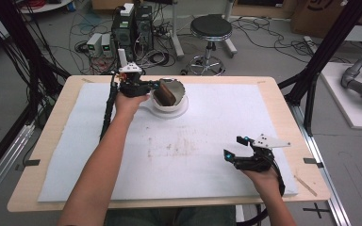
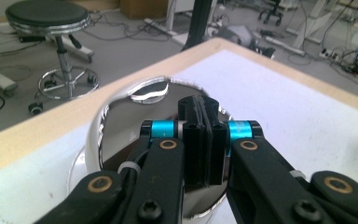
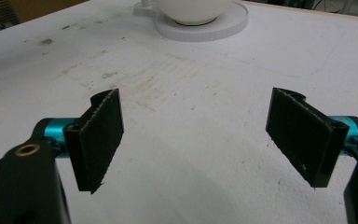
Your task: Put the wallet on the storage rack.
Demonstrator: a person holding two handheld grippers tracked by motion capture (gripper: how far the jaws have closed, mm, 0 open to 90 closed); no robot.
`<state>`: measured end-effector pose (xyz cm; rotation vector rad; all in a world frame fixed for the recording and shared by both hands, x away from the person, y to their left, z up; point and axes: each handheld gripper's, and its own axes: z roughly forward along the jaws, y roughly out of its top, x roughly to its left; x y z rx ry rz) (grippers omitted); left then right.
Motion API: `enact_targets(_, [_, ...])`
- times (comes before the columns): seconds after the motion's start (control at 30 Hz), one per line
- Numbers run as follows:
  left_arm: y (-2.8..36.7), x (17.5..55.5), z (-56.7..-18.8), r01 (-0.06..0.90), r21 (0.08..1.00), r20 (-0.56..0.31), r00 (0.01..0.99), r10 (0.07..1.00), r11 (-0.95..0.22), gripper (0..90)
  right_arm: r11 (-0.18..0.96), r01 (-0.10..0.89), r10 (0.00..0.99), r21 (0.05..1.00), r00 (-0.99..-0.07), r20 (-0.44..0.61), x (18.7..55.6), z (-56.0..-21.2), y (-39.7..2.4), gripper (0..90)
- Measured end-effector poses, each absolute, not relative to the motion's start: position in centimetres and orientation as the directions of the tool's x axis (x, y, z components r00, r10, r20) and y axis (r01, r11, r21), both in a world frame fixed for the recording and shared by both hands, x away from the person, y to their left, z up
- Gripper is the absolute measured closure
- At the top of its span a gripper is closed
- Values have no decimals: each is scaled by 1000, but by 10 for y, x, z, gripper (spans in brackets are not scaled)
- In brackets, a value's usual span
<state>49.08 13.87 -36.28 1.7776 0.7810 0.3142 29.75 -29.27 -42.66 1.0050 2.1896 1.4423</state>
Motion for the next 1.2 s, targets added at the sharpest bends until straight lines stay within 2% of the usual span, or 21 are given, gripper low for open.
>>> enact_targets(0.17, [143,487,-362,348,921,-152,736,660,-176,862,241,375,710,895,-697,100,297,-427,-291,192])
enact_targets(0.27, [144,485,-360,365,913,-148,712,686,-181,640,246,371,707,896,-700,96,297,-426,-290,192])
enact_targets(0.37, [146,483,-359,374,910,-160,711,684,-176,497,250,370,704,895,-704,94,297,-426,-288,192])
enact_targets(0.57, [150,472,-350,345,924,-155,733,662,-165,353,256,372,704,892,-704,91,297,-427,-288,192])
enact_targets(0.67, [154,464,-344,330,928,-146,750,645,-173,306,254,370,703,894,-705,92,297,-426,-288,192])
enact_targets(0.97, [162,436,-334,301,938,-147,793,591,-172,287,239,367,713,899,-695,94,297,-425,-292,192])
enact_targets(1.2, [175,414,-333,289,935,-120,800,588,-203,286,256,364,704,896,-705,85,299,-425,-286,192])
